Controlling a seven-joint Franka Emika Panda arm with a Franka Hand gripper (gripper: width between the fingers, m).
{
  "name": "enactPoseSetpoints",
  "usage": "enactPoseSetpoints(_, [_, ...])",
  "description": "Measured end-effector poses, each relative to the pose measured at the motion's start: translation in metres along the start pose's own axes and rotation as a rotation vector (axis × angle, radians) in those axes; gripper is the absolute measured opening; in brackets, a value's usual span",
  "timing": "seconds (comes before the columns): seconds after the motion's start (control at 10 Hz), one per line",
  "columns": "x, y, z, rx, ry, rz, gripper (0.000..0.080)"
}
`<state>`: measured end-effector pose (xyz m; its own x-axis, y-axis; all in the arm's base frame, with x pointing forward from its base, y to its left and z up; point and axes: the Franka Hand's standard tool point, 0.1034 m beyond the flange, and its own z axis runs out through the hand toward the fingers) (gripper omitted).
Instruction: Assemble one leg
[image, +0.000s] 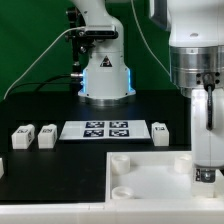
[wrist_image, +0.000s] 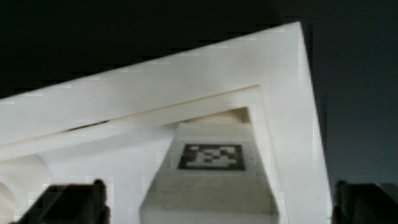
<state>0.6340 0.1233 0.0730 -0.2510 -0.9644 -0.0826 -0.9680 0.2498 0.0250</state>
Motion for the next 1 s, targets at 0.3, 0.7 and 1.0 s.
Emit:
enactPoseSetpoints(0.3, [-0.011, 0.017, -0.011, 0.02, -0.023, -0.081, 0.0648])
enactPoseSetpoints(0.7, [-0.017, 0.013, -0.036, 0.04, -0.037, -0.278, 0.0649])
enactPoseSetpoints(1.0, [-0.017, 0.014, -0.034, 0.037, -0.036, -0.282, 0.0649])
